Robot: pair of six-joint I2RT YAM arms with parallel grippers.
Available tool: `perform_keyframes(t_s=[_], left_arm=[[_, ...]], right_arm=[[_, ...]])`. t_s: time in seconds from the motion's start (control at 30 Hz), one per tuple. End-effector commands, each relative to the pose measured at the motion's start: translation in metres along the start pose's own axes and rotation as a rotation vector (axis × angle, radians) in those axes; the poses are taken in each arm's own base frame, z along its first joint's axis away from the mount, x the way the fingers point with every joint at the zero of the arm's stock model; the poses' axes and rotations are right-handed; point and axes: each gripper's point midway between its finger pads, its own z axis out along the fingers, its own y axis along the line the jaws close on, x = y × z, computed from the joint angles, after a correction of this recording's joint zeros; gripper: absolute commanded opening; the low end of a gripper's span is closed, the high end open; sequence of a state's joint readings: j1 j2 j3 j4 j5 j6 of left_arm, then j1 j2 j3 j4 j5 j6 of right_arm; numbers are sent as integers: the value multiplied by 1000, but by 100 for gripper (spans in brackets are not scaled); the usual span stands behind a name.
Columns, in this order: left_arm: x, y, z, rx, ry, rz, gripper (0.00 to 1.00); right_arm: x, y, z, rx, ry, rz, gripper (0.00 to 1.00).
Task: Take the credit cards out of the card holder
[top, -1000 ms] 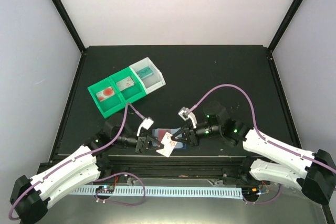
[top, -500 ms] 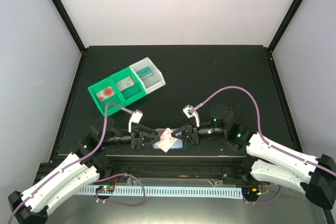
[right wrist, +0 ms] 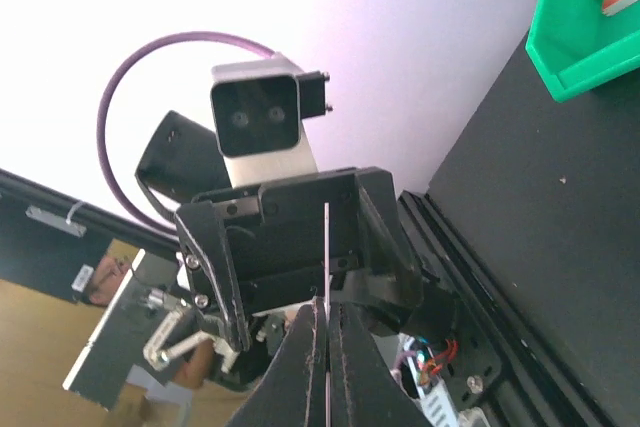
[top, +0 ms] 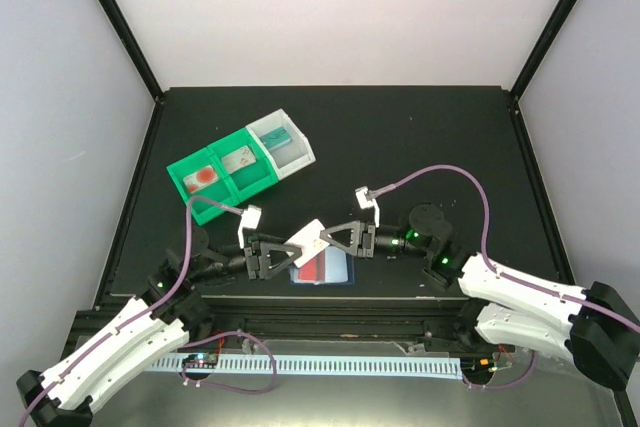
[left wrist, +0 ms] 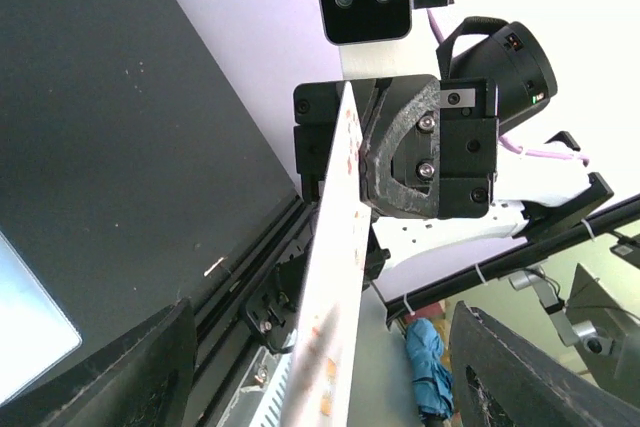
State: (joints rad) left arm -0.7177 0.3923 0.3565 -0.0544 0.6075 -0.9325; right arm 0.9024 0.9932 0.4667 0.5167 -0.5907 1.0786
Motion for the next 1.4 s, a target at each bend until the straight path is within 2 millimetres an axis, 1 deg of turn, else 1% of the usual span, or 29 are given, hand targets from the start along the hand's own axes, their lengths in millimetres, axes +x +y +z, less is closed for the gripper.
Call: perform_keyframes(t_s=[0.0, 0.1, 0.13, 0.2, 0.37, 0.4, 0.47, 0.5, 0.6, 0.63, 0.67, 0.73, 0.87, 0.93, 0.97, 1.0, 1.03, 1.07, 1.13, 1.2, 1.27, 1.37], left_arm=[[-11, -9, -1, 32, -52, -14, 70], [-12, -9, -1, 40, -64, -31, 67], [-12, -7, -1, 37, -70, -40, 64], [-13, -6, -1, 42, -86, -55, 56], [-17, -4, -2, 38, -115, -64, 31], [-18, -5, -2, 41, -118, -61, 24], [-19, -6, -2, 48, -121, -57, 6], [-19, -7, -2, 53, -122, -55, 2], [-22, -5, -1, 49, -133, -53, 2], [-23, -4, 0, 40, -141, -52, 2], [-26, -4, -1, 32, -150, -47, 2], [-30, -2, 0, -3, -157, -45, 2], [-38, -5, 5, -74, -112, -15, 2], [-41, 4, 5, -151, -96, -13, 2], [-44, 12, 5, -202, -101, -30, 1], [-50, 18, 4, -242, -102, -48, 2], [-52, 22, 4, -260, -93, -61, 2], [-54, 25, 4, -270, -82, -70, 2], [-62, 34, 1, -311, -79, -91, 2], [-73, 40, -4, -351, -79, -84, 2], [-86, 51, -16, -434, -87, -82, 2], [-104, 69, -37, -571, -92, -71, 2]], right_arm=[[-24, 9, -2, -50, -131, 46, 1], [-27, 0, -6, -24, -178, 66, 1], [-29, -2, -7, -15, -194, 71, 1], [-30, -7, -10, 2, -217, 78, 1], [-32, -11, -13, 23, -239, 77, 1], [-32, -11, -13, 25, -240, 77, 1], [-32, -12, -14, 28, -242, 78, 1], [-31, -14, -14, 34, -239, 80, 1], [-26, -22, -14, 62, -225, 80, 1], [-24, -25, -15, 74, -223, 78, 4], [-22, -28, -16, 90, -219, 76, 8], [-19, -32, -19, 121, -211, 40, 19], [-12, -41, -33, 202, -211, -42, 49], [-6, -49, -42, 229, -217, -55, 65], [-3, -50, -46, 233, -216, -60, 71], [0, -44, -48, 222, -198, -83, 78], [5, -41, -49, 222, -167, -117, 88], [8, -44, -52, 245, -155, -135, 98], [8, -53, -60, 306, -172, -137, 100], [8, -51, -66, 317, -176, -169, 100], [8, -47, -69, 321, -168, -211, 100], [6, -51, -77, 375, -178, -263, 100]])
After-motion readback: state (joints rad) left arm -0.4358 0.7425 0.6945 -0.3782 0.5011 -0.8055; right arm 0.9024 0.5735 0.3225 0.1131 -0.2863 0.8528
